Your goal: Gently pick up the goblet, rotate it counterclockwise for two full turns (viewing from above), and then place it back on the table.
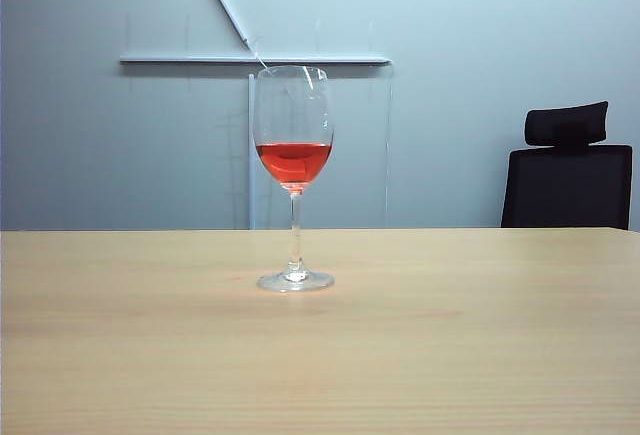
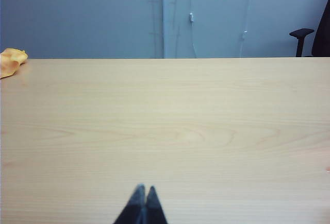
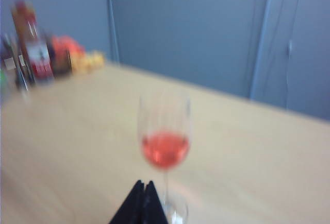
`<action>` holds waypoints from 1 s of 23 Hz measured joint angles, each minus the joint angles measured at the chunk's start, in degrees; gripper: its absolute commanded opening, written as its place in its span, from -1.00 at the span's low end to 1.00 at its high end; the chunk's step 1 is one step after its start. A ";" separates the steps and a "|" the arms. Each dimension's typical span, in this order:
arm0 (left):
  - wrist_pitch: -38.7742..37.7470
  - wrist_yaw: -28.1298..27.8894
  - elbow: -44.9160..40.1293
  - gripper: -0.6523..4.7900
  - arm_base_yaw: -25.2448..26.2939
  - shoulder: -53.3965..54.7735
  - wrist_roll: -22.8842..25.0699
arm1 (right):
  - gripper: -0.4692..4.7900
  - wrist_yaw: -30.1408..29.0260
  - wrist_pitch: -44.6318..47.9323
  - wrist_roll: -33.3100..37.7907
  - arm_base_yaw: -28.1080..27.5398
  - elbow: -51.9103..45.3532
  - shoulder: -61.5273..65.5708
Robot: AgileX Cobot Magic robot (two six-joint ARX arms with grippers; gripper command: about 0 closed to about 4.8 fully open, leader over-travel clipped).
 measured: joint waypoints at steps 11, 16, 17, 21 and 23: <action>0.00 0.00 0.00 -0.78 0.00 0.00 0.00 | -0.86 -19.37 1.05 1.11 -28.33 -12.48 -21.57; -0.02 0.00 0.00 -0.78 0.00 0.00 0.00 | -0.86 -17.99 0.68 2.16 -38.71 -20.85 -33.03; 0.00 0.02 0.00 -0.78 0.00 0.00 0.00 | -0.86 -16.52 0.55 3.15 -39.54 -22.21 -34.58; -0.02 0.00 0.00 -0.78 0.00 0.00 0.00 | -0.86 -12.59 -5.44 4.37 -40.22 -22.18 -36.06; 0.00 0.00 0.00 -0.78 0.00 0.00 0.00 | -0.86 -15.41 -5.90 4.48 -43.17 -22.18 -36.06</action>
